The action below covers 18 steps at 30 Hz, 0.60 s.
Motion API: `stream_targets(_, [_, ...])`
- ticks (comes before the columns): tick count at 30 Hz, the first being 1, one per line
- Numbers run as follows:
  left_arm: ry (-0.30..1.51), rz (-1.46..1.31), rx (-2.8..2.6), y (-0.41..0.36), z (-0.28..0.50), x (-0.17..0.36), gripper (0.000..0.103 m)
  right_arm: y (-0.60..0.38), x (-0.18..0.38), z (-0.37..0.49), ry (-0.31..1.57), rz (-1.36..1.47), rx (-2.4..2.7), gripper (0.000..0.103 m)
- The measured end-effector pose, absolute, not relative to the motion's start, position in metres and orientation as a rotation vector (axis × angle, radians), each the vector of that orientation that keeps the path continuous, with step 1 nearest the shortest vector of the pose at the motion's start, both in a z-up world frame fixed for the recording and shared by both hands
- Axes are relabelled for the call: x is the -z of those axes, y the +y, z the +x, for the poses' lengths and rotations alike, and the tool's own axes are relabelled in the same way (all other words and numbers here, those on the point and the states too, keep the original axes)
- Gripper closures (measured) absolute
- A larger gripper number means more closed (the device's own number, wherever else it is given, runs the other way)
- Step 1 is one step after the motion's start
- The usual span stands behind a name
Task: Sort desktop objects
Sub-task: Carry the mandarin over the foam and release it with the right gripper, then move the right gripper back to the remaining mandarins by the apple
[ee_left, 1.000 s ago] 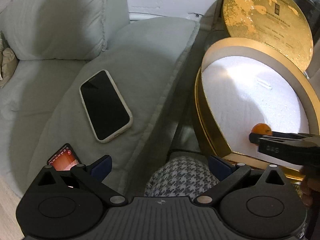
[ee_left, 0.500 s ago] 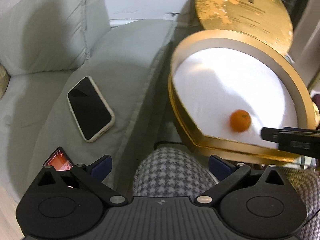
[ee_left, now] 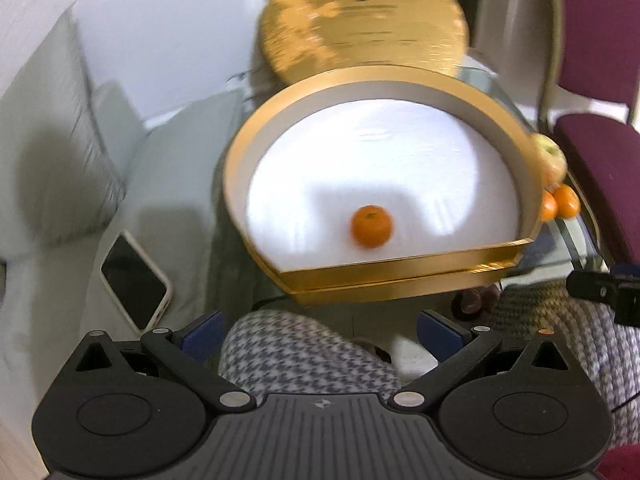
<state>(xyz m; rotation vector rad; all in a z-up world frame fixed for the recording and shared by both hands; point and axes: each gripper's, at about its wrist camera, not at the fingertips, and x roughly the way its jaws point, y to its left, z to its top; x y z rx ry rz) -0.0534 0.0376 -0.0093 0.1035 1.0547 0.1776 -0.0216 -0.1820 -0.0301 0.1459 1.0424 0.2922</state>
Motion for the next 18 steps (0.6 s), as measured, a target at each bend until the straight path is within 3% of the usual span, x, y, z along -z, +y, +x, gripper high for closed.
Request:
stream_targets(9, [0.998, 0.282, -0.093, -0.007, -0.055, -0.007, 0.001, -0.213, 0.017, -0.037, 0.963, 0.209, -0.238, 0.031])
stream_targets(18, [0.953, 0.222, -0.075, -0.018, -0.051, -0.047, 0.001, -0.237, -0.018, -0.047, 0.829, 0.239, -0.193, 0.027])
